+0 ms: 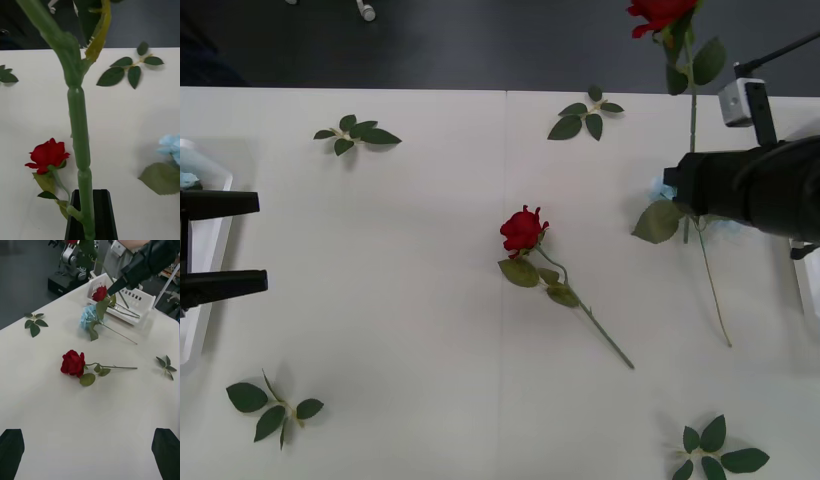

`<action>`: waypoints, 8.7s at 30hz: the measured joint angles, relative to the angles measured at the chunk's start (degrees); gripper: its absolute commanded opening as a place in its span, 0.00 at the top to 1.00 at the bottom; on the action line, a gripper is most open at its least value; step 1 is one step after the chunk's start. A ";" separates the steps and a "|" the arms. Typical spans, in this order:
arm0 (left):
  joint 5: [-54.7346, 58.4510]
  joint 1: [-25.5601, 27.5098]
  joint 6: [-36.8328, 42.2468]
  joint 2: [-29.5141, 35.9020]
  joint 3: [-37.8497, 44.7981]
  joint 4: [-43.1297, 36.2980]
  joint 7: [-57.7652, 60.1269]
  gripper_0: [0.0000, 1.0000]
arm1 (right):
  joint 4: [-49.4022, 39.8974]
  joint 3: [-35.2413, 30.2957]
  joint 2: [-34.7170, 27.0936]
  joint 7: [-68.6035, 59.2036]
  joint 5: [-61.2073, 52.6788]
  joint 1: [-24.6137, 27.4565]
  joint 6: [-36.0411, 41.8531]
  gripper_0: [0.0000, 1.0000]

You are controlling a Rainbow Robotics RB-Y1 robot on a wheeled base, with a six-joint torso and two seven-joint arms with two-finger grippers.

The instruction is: Put the red flowers into the right box and the blue flowers into the left box

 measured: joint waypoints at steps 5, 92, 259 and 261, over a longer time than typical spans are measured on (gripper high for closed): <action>0.51 0.00 2.11 2.69 2.37 0.58 0.00 0.00 | 0.00 -7.11 -1.16 0.02 -1.48 -0.01 12.54 1.00; 3.65 0.00 2.94 9.32 3.17 8.74 -0.02 0.00 | 26.71 -14.26 -8.69 16.03 10.70 -0.09 36.49 0.46; 7.02 1.65 3.21 5.64 -0.85 9.66 -0.05 0.00 | -7.37 22.56 1.49 25.48 10.22 -0.96 -40.23 1.00; 6.58 0.85 3.21 3.25 -0.85 9.77 -0.17 0.00 | -5.67 25.54 2.32 25.47 11.38 -3.63 -41.40 1.00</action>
